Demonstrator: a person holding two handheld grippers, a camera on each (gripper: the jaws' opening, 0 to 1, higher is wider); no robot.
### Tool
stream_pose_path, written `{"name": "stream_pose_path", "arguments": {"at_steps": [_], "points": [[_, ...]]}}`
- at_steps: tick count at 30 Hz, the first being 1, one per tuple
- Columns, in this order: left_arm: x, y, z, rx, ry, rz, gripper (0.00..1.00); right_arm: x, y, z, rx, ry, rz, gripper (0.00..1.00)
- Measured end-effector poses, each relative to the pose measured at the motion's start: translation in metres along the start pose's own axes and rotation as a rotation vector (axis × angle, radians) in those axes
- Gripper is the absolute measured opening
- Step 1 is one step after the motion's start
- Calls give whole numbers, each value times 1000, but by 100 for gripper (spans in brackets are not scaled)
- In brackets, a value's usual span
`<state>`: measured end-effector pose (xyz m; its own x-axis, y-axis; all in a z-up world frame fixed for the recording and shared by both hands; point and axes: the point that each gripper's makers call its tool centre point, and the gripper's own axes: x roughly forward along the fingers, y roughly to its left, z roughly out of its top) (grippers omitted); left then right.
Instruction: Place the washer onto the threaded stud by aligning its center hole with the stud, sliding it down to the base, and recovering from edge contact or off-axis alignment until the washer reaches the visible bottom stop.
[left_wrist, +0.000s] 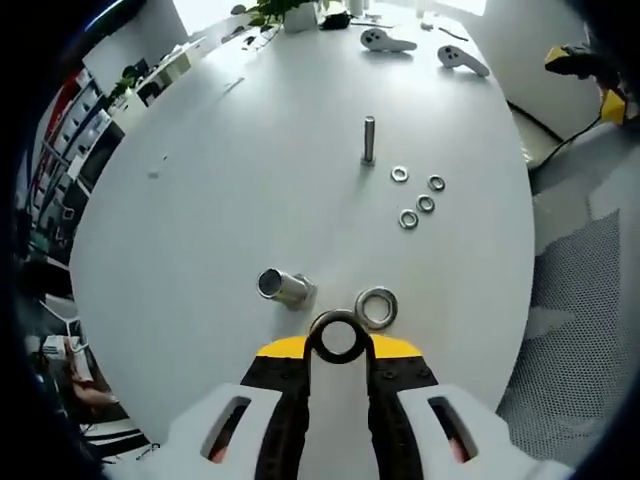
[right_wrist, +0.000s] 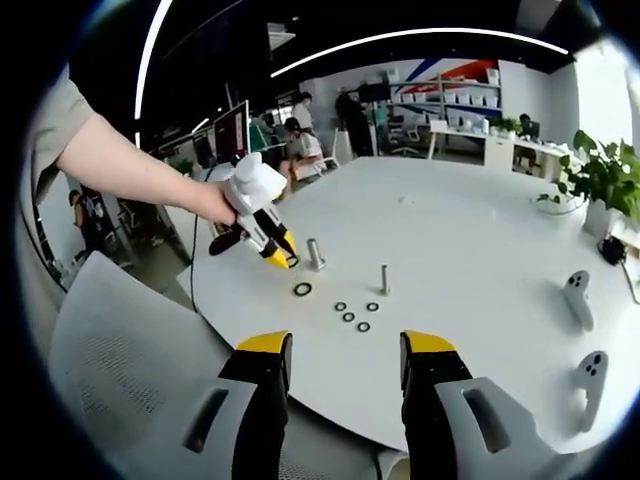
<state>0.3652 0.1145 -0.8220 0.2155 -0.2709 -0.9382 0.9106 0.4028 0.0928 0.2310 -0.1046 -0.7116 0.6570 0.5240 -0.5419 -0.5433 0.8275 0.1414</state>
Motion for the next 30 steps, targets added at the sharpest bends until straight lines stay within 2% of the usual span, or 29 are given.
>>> {"name": "stream_pose_path", "arguments": {"at_steps": [10, 18, 30], "points": [[-11, 19, 23, 27, -28, 31, 19, 1, 2, 0, -14, 6, 7, 45], [-7, 29, 29, 10, -29, 36, 19, 0, 1, 0, -10, 4, 5, 45], [4, 38, 28, -16, 0, 26, 19, 0, 0, 0, -9, 0, 2, 45]]}}
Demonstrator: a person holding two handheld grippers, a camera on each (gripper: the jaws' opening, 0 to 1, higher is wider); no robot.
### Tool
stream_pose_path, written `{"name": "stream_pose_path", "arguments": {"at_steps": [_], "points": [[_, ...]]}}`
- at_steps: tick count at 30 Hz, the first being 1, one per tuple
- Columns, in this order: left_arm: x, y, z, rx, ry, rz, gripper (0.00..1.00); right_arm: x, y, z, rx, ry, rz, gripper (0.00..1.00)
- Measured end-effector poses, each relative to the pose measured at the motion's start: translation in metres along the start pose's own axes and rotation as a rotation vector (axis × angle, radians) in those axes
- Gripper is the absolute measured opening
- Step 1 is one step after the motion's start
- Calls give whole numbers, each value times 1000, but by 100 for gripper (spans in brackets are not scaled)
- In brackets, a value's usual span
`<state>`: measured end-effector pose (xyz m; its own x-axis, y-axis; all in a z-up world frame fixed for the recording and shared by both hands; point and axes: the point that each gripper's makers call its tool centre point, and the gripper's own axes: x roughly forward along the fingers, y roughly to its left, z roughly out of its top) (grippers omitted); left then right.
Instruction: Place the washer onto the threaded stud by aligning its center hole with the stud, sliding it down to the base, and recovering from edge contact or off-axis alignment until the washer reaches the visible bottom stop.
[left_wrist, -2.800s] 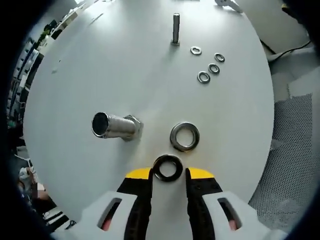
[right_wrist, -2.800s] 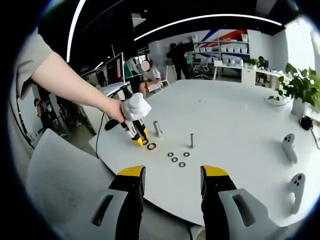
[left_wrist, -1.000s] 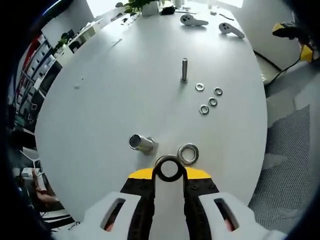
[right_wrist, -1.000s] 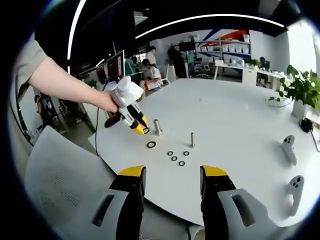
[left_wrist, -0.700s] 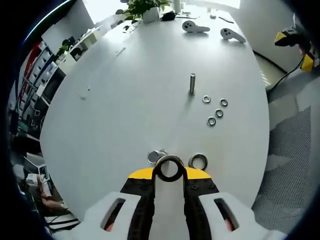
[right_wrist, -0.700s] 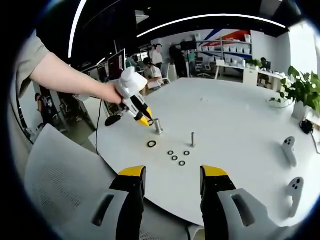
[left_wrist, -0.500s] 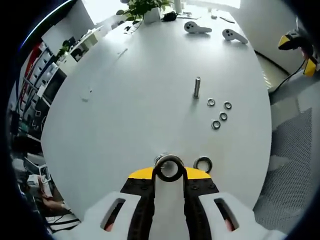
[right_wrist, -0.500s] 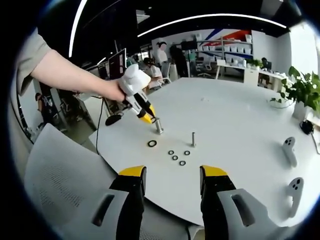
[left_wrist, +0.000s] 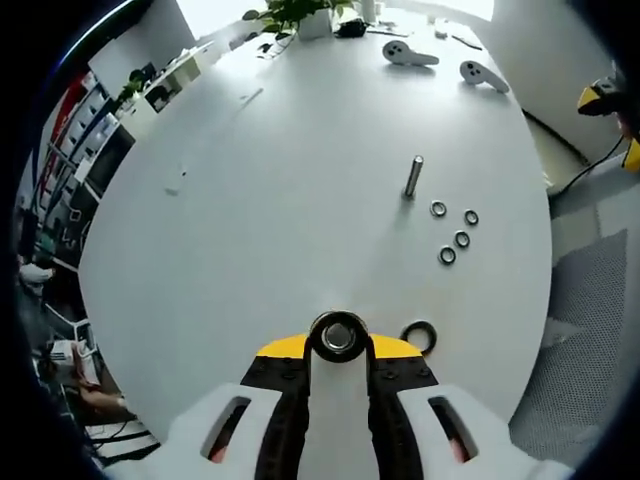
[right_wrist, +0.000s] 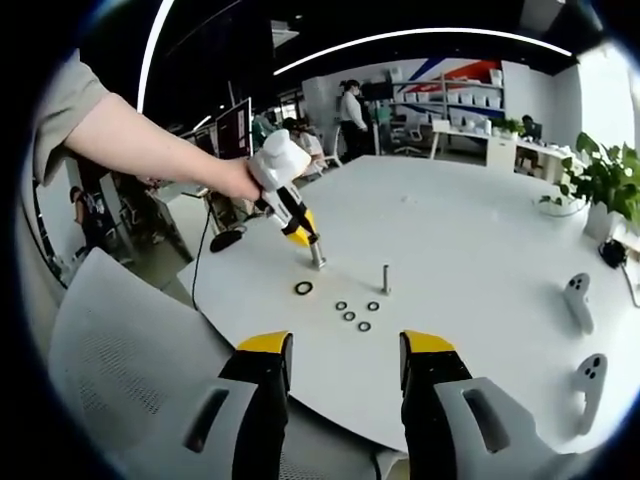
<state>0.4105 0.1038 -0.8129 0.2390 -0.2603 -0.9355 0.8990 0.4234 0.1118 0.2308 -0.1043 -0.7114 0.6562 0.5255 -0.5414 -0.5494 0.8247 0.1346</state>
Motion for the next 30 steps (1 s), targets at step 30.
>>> {"name": "stream_pose_path", "arguments": {"at_steps": [30], "points": [[25, -12, -10, -48, 30, -20, 19, 0, -2, -2, 3, 8, -15, 44]]}}
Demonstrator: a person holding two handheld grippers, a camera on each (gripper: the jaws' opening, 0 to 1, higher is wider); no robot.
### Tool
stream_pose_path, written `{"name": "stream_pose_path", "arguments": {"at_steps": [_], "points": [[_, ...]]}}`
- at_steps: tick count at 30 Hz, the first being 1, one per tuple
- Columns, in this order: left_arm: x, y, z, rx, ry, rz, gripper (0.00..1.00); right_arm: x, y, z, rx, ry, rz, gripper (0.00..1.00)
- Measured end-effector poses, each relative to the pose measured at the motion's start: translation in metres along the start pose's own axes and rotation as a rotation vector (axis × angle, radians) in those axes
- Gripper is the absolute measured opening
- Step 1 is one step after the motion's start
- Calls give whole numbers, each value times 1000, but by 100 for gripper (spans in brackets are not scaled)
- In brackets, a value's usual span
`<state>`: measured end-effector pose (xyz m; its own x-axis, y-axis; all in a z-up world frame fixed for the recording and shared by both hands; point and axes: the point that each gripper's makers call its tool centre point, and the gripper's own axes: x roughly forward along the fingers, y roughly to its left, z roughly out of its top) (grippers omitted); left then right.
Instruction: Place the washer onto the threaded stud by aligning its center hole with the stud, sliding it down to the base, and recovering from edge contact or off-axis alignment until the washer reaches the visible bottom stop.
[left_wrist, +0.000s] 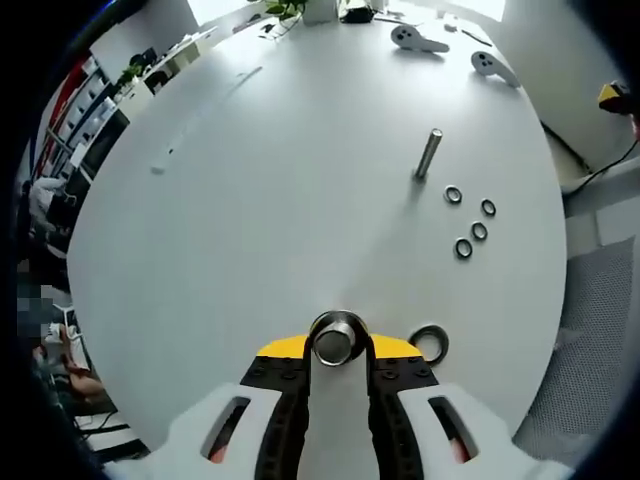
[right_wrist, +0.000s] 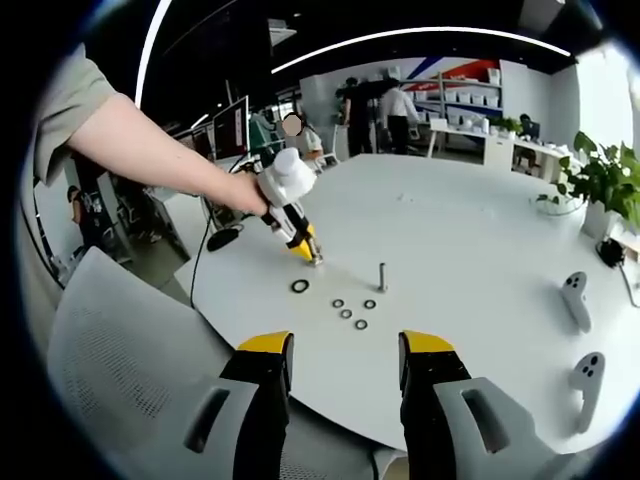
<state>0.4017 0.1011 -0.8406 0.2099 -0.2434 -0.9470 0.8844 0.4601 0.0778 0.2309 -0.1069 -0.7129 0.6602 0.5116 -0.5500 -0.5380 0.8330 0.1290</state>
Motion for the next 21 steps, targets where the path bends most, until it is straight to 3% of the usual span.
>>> {"name": "stream_pose_path", "arguments": {"at_steps": [11, 20, 21], "points": [[8, -4, -4, -11, -7, 3, 19, 0, 0, -1, 1, 3, 1, 44], [10, -3, -3, -72, -21, -14, 20, 1, 1, -1, -1, 7, 3, 44], [10, -5, -6, -109, -11, -22, 20, 1, 0, -1, -1, 8, 3, 44]]}}
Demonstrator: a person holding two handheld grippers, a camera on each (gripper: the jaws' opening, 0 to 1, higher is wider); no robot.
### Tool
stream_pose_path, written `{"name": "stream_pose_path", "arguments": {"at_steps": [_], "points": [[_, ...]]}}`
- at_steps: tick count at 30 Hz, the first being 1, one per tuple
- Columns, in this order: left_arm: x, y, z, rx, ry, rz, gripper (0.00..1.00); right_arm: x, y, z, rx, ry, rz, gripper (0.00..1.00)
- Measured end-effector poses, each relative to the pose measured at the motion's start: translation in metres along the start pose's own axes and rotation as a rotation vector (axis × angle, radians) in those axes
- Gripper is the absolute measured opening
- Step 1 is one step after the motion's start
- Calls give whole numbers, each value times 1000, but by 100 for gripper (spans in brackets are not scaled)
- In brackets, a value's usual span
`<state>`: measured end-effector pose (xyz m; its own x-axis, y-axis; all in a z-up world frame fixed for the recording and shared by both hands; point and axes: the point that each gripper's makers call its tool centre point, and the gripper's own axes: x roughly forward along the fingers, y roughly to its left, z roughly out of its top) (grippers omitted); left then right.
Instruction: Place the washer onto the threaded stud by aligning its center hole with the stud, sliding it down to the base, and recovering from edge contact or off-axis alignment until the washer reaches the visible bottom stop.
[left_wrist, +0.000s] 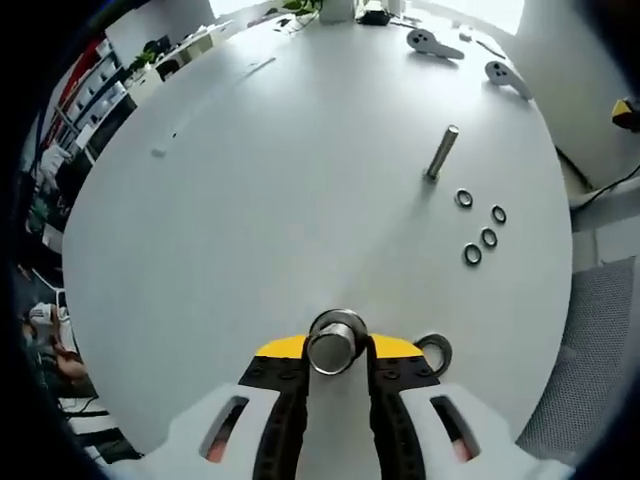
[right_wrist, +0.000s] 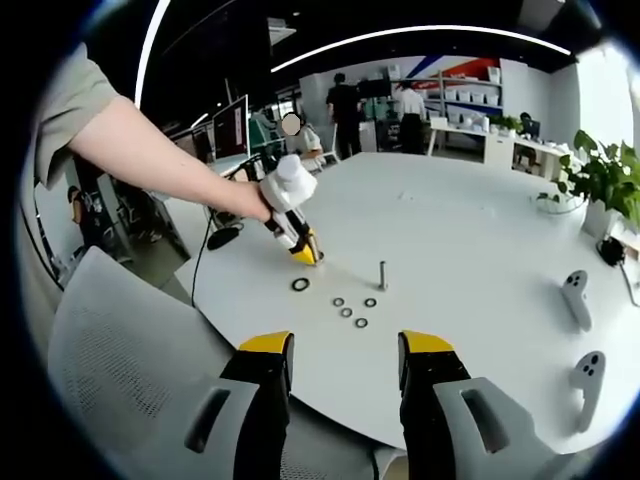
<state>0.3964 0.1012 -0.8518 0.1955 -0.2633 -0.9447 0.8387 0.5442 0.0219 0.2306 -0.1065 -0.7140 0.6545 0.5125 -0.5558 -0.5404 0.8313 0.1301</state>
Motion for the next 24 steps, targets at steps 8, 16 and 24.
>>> {"name": "stream_pose_path", "arguments": {"at_steps": [8, 16, 24], "points": [[-8, 2, 4, -27, -40, 18, 21, 1, 1, 0, -9, 3, 6, 44], [-17, 3, -1, -64, -57, 29, 22, 1, 2, -1, -11, 5, 12, 44], [-26, 3, -6, -107, -84, 25, 20, 2, 5, -2, -20, 12, 23, 44]]}}
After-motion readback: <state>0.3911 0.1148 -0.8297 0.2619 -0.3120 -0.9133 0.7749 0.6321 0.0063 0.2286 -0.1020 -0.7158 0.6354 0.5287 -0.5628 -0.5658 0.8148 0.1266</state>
